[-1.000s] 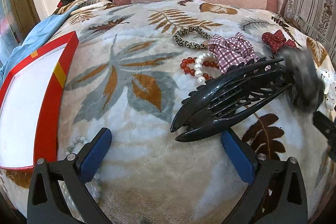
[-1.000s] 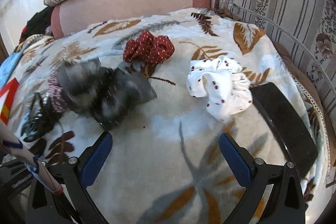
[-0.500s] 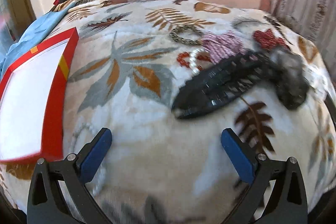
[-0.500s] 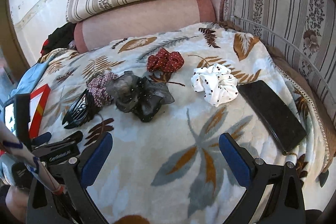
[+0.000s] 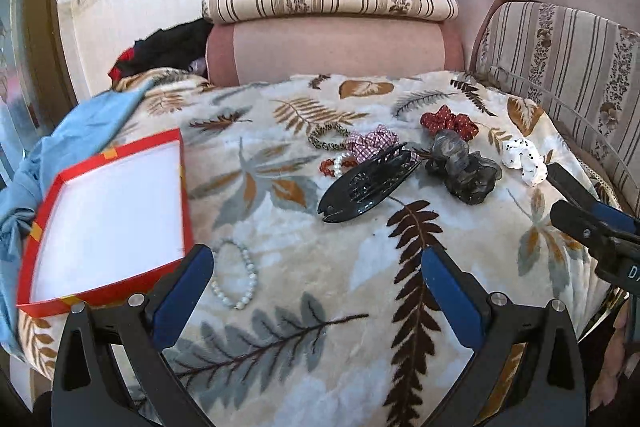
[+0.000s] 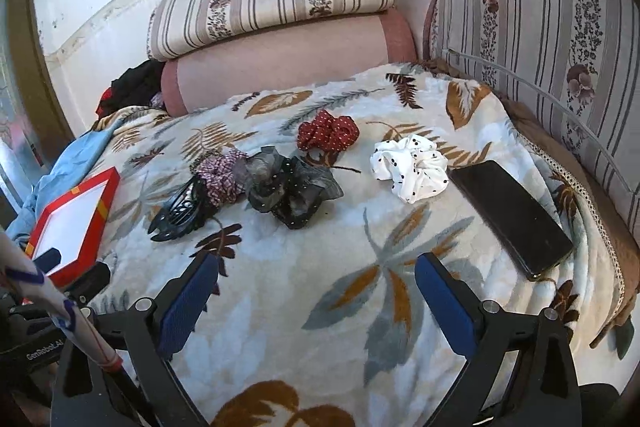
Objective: Organize jewelry
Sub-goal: 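Move both tools over the scrunchies and black claw clip on the blanket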
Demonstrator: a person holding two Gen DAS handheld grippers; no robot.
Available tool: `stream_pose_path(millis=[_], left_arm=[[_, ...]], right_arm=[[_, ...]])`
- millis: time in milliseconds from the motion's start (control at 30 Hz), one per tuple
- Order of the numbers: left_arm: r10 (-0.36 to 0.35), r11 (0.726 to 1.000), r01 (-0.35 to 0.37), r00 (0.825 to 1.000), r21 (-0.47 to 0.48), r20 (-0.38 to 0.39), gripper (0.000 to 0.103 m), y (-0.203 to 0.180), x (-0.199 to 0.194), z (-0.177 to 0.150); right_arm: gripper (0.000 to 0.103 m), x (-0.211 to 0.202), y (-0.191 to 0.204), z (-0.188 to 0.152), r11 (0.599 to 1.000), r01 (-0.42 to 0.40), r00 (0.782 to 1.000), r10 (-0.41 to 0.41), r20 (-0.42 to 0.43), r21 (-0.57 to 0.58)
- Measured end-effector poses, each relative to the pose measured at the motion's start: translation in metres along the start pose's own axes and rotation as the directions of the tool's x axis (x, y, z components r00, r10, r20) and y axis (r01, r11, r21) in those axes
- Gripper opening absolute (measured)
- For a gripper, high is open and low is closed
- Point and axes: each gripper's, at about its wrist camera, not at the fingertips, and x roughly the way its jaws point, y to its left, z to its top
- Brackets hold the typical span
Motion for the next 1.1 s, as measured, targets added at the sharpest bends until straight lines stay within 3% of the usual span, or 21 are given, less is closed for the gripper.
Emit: stream_pose_path(millis=[233, 1100], left_arm=[[0.030, 0.999, -0.030, 0.999, 0.015, 0.022, 0.103, -0.002, -0.005, -0.003], [0.055, 0.998, -0.055, 0.998, 0.039, -0.007, 0.103, -0.005, 0.006, -0.005]], right_arm=[[0.101, -0.002, 0.008, -0.005, 1.000, -0.007, 1.000, 0.007, -0.009, -0.031], [0.100, 0.008, 0.012, -0.008, 0.999, -0.026, 1.000, 0.025, -0.017, -0.043]])
